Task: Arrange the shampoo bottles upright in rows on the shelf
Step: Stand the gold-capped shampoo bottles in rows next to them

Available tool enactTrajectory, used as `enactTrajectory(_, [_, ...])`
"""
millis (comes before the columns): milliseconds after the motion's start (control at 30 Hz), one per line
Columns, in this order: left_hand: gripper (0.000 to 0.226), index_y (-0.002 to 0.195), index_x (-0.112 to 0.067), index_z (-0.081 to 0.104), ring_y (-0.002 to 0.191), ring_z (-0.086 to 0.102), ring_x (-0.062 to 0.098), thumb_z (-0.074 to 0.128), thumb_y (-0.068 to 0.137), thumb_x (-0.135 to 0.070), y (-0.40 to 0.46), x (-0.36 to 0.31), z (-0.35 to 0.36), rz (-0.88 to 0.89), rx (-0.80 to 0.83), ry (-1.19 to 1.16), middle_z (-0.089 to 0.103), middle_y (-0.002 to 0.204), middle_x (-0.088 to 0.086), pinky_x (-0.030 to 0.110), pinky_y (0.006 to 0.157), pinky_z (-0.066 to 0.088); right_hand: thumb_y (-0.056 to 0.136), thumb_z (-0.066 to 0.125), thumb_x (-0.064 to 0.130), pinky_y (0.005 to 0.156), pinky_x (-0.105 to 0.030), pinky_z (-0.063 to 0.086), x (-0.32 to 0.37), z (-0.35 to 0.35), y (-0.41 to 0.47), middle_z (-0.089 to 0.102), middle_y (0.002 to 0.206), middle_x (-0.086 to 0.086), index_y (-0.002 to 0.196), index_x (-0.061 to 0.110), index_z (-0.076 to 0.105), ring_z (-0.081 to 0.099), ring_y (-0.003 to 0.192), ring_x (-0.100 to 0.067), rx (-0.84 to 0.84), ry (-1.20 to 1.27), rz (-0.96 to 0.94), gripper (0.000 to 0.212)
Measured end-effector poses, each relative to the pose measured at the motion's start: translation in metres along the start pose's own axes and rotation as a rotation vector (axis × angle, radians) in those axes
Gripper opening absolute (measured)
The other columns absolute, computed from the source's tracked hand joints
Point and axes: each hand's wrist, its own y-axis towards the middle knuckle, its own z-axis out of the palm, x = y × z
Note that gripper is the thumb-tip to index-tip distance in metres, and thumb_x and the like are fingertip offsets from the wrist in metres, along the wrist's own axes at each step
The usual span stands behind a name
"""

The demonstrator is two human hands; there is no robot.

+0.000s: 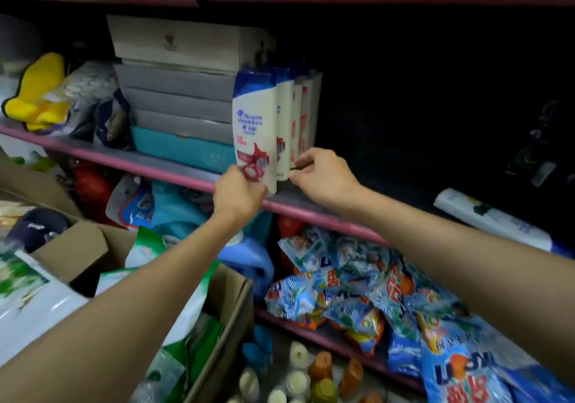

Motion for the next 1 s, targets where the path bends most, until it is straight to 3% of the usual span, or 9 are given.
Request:
enactTrajectory(67, [0.04, 0.12, -0.004, 0.052, 0.113, 0.054, 0.035, 0.063, 0.084, -0.018, -0.028, 0.003, 0.006, 0.029, -0.038, -0.032, 0.062, 0.119, 0.018, 0.033, 0.087, 0.038, 0.088, 0.06, 0.02, 0.087, -0.03, 0.051, -0.014, -0.006, -0.028, 0.067, 0.108, -0.005, 0.113, 0.015, 0.063, 0.063, 0.099, -0.02, 0.025, -0.008, 0.004, 0.026])
enactTrajectory(200, [0.035, 0.118, -0.003, 0.055, 0.112, 0.056, 0.03, 0.061, 0.085, -0.013, -0.098, 0.021, 0.037, 0.098, 0.06, -0.078, 0.063, 0.117, 0.015, 0.033, 0.093, 0.038, 0.088, 0.059, 0.019, 0.058, -0.016, 0.043, -0.052, 0.001, -0.083, 0.064, 0.083, 0.007, 0.109, 0.016, 0.065, 0.059, 0.072, -0.008, 0.067, -0.015, 0.06, 0.022])
enactTrajectory(300, [0.027, 0.111, -0.008, 0.062, 0.109, 0.06, 0.025, 0.06, 0.085, -0.012, -0.152, 0.044, 0.065, 0.054, 0.267, -0.063, 0.067, 0.114, 0.01, 0.03, 0.092, 0.042, 0.088, 0.056, 0.015, 0.065, -0.016, 0.037, -0.09, 0.024, -0.123, 0.067, 0.091, 0.001, 0.108, 0.016, 0.066, 0.058, 0.081, -0.011, 0.136, -0.038, 0.136, 0.022])
enactTrajectory(467, [0.023, 0.107, -0.012, 0.063, 0.107, 0.061, 0.029, 0.057, 0.087, -0.018, -0.228, 0.096, 0.104, 0.003, 0.697, 0.188, 0.067, 0.112, 0.012, 0.031, 0.088, 0.045, 0.089, 0.051, 0.012, 0.08, -0.031, 0.05, -0.154, 0.074, -0.19, 0.07, 0.104, -0.009, 0.11, 0.013, 0.064, 0.065, 0.094, -0.026, 0.341, -0.101, 0.289, 0.025])
enactTrajectory(600, [0.037, 0.125, -0.019, 0.052, 0.11, 0.056, 0.031, 0.054, 0.088, -0.022, -0.264, 0.127, 0.128, 0.089, 0.937, 0.422, 0.057, 0.123, 0.013, 0.039, 0.09, 0.048, 0.088, 0.05, 0.013, 0.086, -0.03, 0.047, -0.208, 0.104, -0.232, 0.064, 0.114, -0.014, 0.114, 0.012, 0.059, 0.06, 0.105, -0.031, 0.492, -0.22, 0.383, 0.027])
enactTrajectory(667, [0.043, 0.131, -0.022, 0.045, 0.114, 0.053, 0.031, 0.054, 0.089, -0.023, -0.276, 0.138, 0.138, 0.119, 0.985, 0.514, 0.05, 0.129, 0.011, 0.04, 0.091, 0.047, 0.088, 0.051, 0.015, 0.083, -0.029, 0.045, -0.231, 0.112, -0.249, 0.062, 0.118, -0.014, 0.116, 0.014, 0.058, 0.06, 0.106, -0.031, 0.509, -0.26, 0.431, 0.029])
enactTrajectory(833, [0.059, 0.141, -0.018, 0.028, 0.128, 0.041, 0.034, 0.055, 0.09, -0.012, -0.294, 0.156, 0.163, 0.178, 0.972, 0.614, 0.026, 0.146, 0.011, 0.045, 0.096, 0.045, 0.095, 0.05, 0.033, 0.093, -0.03, 0.045, -0.284, 0.124, -0.286, 0.057, 0.131, -0.006, 0.134, 0.018, 0.049, 0.054, 0.118, -0.023, 0.561, -0.327, 0.584, 0.042])
enactTrajectory(1000, [0.057, 0.139, -0.013, 0.026, 0.125, 0.042, 0.036, 0.051, 0.089, -0.005, -0.299, 0.17, 0.186, 0.206, 0.964, 0.688, 0.034, 0.142, 0.015, 0.043, 0.099, 0.041, 0.099, 0.042, 0.037, 0.089, -0.03, 0.045, -0.31, 0.138, -0.291, 0.064, 0.122, -0.006, 0.127, 0.022, 0.058, 0.057, 0.113, -0.023, 0.545, -0.395, 0.541, 0.035])
